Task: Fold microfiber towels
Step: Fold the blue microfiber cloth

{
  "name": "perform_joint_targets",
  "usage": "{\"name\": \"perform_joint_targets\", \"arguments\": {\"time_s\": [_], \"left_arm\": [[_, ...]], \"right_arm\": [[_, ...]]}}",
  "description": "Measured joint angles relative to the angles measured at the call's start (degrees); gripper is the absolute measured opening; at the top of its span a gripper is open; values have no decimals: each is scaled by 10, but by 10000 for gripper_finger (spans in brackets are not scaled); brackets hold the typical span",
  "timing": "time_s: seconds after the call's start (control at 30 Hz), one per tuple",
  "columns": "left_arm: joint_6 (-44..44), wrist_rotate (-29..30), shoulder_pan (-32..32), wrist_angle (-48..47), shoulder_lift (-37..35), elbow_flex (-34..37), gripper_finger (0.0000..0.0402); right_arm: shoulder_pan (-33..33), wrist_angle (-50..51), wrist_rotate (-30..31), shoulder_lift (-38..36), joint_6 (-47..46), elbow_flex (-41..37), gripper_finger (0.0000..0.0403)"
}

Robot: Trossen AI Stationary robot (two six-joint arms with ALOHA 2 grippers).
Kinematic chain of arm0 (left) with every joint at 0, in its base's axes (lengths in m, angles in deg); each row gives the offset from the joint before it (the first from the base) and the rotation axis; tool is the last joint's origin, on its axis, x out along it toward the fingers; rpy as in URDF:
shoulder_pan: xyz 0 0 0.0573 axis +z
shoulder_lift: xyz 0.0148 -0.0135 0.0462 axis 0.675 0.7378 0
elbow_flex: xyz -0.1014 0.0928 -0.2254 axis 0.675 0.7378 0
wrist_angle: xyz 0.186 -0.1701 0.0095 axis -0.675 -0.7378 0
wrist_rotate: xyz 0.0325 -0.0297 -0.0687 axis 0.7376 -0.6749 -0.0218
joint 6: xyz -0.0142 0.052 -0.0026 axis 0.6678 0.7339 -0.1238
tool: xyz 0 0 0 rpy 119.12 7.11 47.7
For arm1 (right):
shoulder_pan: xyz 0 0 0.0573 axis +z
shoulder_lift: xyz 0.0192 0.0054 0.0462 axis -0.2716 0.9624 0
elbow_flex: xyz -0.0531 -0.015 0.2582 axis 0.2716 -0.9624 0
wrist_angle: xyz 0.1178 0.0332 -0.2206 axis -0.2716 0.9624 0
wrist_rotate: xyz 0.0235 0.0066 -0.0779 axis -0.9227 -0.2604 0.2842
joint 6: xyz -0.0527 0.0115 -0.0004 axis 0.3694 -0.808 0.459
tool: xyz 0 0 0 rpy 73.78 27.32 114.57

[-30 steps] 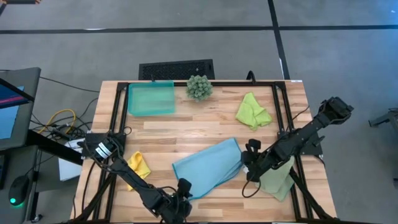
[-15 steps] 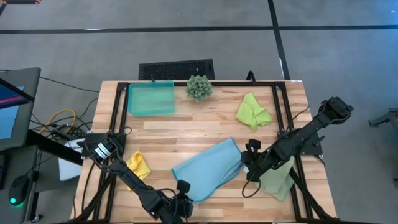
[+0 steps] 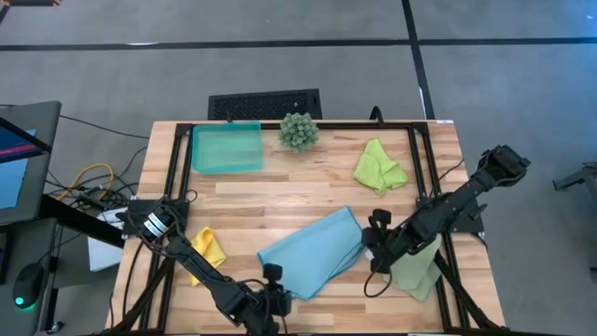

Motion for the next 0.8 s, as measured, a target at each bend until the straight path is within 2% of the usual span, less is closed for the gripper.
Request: {"name": "perform_joint_targets", "arguments": {"time_s": [0.17, 0.3, 0.37, 0.43, 0.5, 0.63, 0.8], "left_arm": [[-97, 114, -14, -100, -28, 0, 2], [-209, 208, -25, -218, -61, 0, 1], [-275, 236, -26, -289, -70, 0, 1], [-334, 247, -26, -349, -72, 0, 1], [-379, 249, -25, -391, -72, 1, 1], [-402, 243, -28, -380, -73, 22, 0], [-389, 227, -29, -330, -73, 39, 0]], "right_arm": [[0, -2, 1, -25, 17, 0, 13], [-13, -4, 19, -68, 45, 0, 13], [-26, 1, 27, -87, 51, 0, 16], [-40, 4, 24, -95, 61, 0, 17], [-47, 9, -4, -94, 80, -3, 18], [-39, -34, -77, -65, 112, -30, 20], [-23, -74, -78, -13, 114, -38, 44]]}}
